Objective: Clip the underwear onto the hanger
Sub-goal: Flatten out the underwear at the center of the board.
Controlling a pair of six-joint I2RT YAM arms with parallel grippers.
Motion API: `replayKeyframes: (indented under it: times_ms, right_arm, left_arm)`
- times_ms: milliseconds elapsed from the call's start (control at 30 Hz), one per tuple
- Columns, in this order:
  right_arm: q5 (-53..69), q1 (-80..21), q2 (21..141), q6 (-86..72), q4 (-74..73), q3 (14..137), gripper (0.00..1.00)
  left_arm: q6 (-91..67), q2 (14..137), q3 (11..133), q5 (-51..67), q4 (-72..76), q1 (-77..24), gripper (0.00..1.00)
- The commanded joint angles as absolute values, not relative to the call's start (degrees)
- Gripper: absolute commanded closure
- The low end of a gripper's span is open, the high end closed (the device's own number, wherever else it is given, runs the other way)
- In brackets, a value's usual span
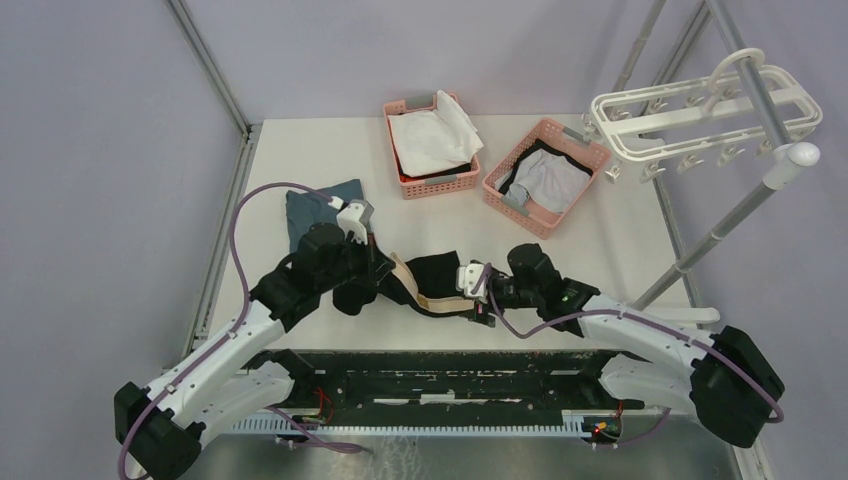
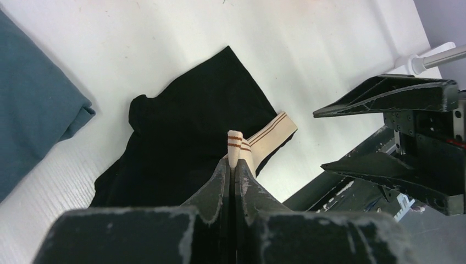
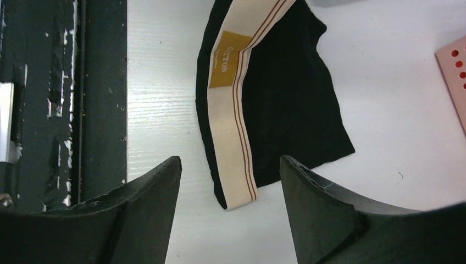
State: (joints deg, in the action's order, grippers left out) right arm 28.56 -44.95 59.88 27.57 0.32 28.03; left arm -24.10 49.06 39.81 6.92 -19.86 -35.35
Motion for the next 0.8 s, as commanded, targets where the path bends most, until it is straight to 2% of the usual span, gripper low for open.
replayKeyframes:
  times_ms: [0, 400, 633, 767]
  right_arm:
    - [32.39, -44.99, 64.2, 35.45, 2.0, 31.17, 0.26]
    - [34.25, -46.35, 72.79, 36.61, 9.2, 31.02, 0.27]
    - [23.87, -51.32, 78.97, 34.67, 22.05, 28.13, 0.28]
    - [18.11, -51.51, 81.81, 35.54, 24.08, 28.16, 0.27]
  left_arm:
    - [-20.86, 47.53, 42.45, 6.05, -20.09, -35.16, 0.97]
    - [-20.9, 46.23, 42.19, 5.45, -20.68, -35.13, 0.97]
    - [-21.7, 45.94, 42.36, 5.03, -20.43, -35.18, 0.97]
    - [-21.71, 45.42, 42.45, 4.88, -20.69, -35.17, 0.97]
